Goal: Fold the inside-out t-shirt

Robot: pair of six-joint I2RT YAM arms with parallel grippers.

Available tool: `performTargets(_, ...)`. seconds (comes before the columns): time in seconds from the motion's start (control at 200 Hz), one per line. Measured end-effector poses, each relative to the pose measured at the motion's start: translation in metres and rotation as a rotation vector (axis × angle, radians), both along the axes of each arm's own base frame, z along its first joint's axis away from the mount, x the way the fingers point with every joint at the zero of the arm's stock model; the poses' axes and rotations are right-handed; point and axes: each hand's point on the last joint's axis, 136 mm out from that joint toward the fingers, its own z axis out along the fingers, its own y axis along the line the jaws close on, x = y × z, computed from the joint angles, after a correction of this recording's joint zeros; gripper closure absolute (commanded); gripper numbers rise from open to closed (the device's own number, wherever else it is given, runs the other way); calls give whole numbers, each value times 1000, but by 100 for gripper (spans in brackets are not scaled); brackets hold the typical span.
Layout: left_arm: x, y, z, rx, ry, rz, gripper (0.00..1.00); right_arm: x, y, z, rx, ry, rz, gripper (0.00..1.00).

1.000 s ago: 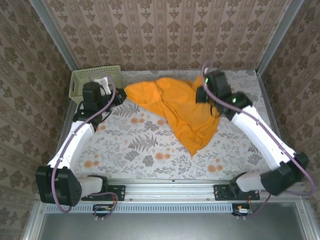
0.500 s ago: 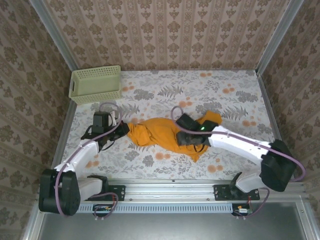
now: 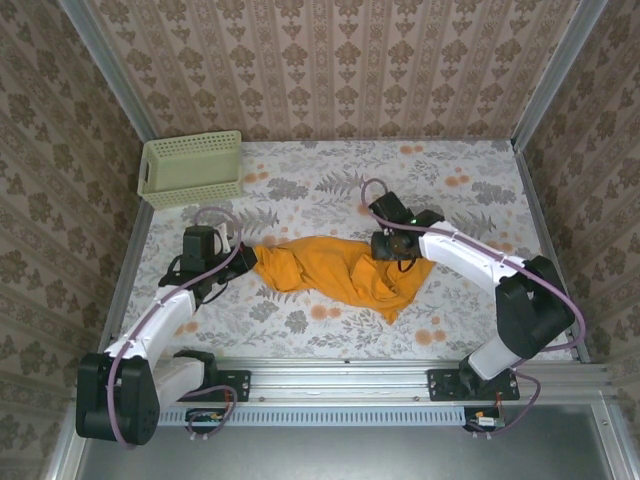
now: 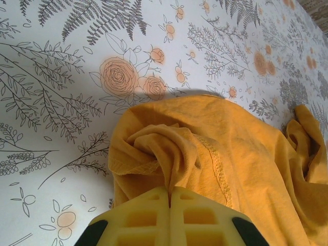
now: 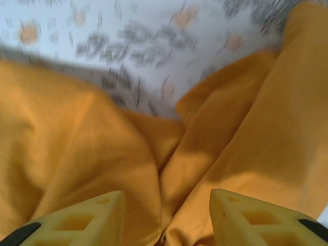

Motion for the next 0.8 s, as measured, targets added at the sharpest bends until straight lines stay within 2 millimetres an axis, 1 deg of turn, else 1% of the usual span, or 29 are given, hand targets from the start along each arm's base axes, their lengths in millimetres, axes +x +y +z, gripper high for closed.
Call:
performTargets(0.055, 0, 0, 0, 0, 0, 0, 100, -13, 15, -8, 17, 29, 48, 49)
performTargets(0.175, 0, 0, -3, 1, 10, 0, 100, -35, 64, -24, 61, 80, 167, 53)
performTargets(0.24, 0, 0, -5, 1, 18, 1, 100, -42, 87, -31, 59, 102, 216, 55)
performTargets(0.29, 0, 0, -5, 1, 19, 2, 100, -44, 100, -35, 59, 110, 237, 58)
performTargets(0.325, 0, 0, -5, 1, 19, 1, 100, -44, 106, -37, 59, 114, 245, 61)
performTargets(0.385, 0, 0, -5, 1, 20, 1, 100, -41, 110, -37, 58, 112, 245, 72)
performTargets(0.485, 0, 0, -5, 1, 20, 1, 100, -33, 108, -30, 39, 85, 242, 92)
performTargets(0.52, 0, 0, -5, 1, 19, 1, 100, -31, 106, -26, 28, 70, 243, 97)
performTargets(0.59, -1, 0, -4, 1, 18, 2, 100, -27, 97, -12, -7, 26, 244, 100)
performTargets(0.66, -1, 1, -1, 5, 15, 5, 100, -25, 83, 14, -45, -44, 237, 100)
performTargets(0.725, 0, 2, 6, 9, 6, 11, 100, -22, 66, 50, -80, -142, 225, 100)
performTargets(0.8, 7, 4, 25, 8, -31, 20, 100, -17, 42, 104, -104, -280, 190, 100)
